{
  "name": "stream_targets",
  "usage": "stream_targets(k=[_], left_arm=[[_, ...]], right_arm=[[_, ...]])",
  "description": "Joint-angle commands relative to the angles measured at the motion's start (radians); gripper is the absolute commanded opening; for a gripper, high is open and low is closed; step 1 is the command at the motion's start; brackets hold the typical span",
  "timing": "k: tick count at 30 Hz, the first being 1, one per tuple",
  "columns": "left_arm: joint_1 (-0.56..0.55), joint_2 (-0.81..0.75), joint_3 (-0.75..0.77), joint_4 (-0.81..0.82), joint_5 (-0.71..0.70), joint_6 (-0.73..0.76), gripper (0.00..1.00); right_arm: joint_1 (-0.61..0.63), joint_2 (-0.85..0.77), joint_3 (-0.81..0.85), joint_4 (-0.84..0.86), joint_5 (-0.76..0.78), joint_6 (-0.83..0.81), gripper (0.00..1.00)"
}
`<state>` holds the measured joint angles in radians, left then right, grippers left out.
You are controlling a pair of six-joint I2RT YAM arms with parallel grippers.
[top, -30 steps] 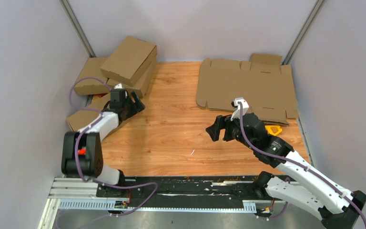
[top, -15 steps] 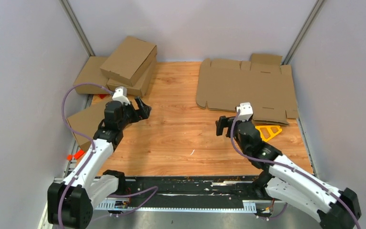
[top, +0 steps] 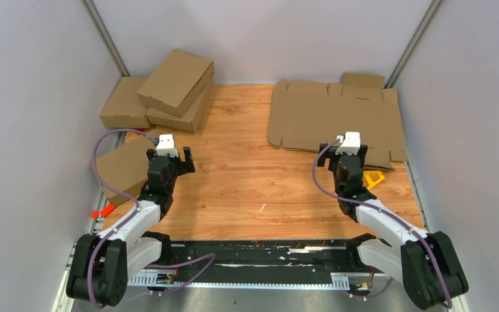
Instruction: Fold the paper box
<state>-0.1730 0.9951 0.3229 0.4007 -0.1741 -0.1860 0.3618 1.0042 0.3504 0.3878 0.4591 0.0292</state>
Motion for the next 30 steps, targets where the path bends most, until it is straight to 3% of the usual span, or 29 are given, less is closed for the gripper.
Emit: stream_targets(k=[1,3,8,17,21,23,25,30], left_arm=[[0.031,0.056,-0.041,0.242,-0.087,0.125,1.00],[0.058,0.077,-0.022,0.204,-0.065,0.103,0.99],[0.089,0.121,-0.101,0.339,-0.039,0.077,0.97],[0.095,0.110,-0.131,0.382,-0.010,0.076,0.96],[0.095,0.089,-0.151,0.401,-0.025,0.072,0.96],[0.095,0.075,-0.165,0.410,-0.034,0.073,0.95],[0.095,0.043,-0.181,0.413,-0.075,0.082,0.94],[0.095,0.042,-0.190,0.434,-0.106,0.104,0.95]], right_arm=[[-0.070,0.075,-0.049,0.295,-0.023,-0.186,0.97],[-0.097,0.098,-0.081,0.384,-0.039,-0.189,0.97],[-0.118,0.084,-0.075,0.283,-0.045,-0.162,0.98],[-0.133,0.173,-0.143,0.459,-0.010,-0.170,0.96],[-0.133,0.226,-0.112,0.459,-0.041,-0.211,0.98],[-0.133,0.302,-0.135,0.575,-0.077,-0.258,1.00],[-0.133,0.385,-0.148,0.731,-0.014,-0.269,1.00],[-0.158,0.377,-0.095,0.602,0.014,-0.213,0.97]])
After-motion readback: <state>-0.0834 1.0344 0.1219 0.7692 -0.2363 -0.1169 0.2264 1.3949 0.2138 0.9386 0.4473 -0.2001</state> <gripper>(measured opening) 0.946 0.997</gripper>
